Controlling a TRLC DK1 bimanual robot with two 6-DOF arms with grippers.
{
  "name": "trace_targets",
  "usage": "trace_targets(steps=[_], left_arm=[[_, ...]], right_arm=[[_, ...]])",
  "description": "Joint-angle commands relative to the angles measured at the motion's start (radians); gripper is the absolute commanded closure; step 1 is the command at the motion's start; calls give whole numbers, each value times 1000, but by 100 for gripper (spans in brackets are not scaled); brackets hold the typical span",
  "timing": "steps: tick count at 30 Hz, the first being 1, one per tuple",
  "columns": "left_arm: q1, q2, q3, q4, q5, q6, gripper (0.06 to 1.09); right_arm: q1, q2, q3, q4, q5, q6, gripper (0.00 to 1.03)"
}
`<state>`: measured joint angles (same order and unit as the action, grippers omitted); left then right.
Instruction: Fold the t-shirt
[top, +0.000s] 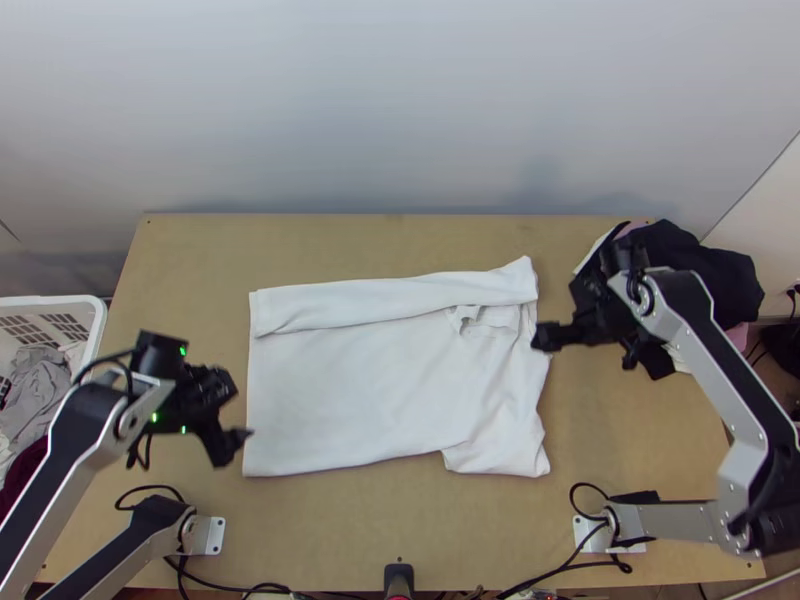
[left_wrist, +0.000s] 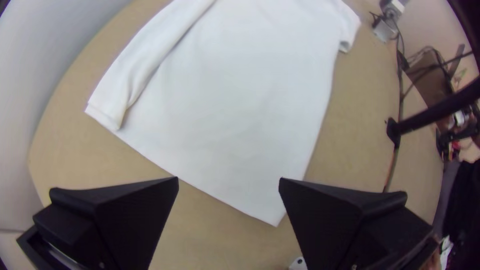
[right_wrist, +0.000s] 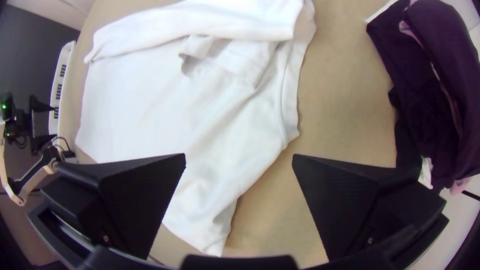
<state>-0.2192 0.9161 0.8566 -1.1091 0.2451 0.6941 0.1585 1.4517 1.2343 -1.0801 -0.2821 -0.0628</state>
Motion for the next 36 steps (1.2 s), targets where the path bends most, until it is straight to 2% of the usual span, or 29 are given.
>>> trace_targets(steps=[1,9,20,22,24,30,34,36], left_arm=[[-184,-138,-60,-132,-79,73,12],[-269,-140,-133,-103,-145,114,12],[-371,-105,-200,77,-214,27,12],[-393,-103,-220,114,-222,-2,12],[-431,-97,-240,137,-224,-30,12],[-494,-97,-258,111,-239,-22,14],[-525,-100,-271,112,-240,-31,14],[-525,-99,-274,123,-273,-25,14]], right_arm=[[81,-122,-116,-101,9,-88,4],[133,-172,-205,-193,20,-175,4],[173,-185,-240,-244,18,-164,6],[176,-179,-253,-244,18,-143,10],[207,-169,-288,-244,20,-140,10],[328,-162,-378,-244,24,-132,10],[360,-146,-412,-225,29,-106,10],[362,-140,-414,-211,31,-94,10]])
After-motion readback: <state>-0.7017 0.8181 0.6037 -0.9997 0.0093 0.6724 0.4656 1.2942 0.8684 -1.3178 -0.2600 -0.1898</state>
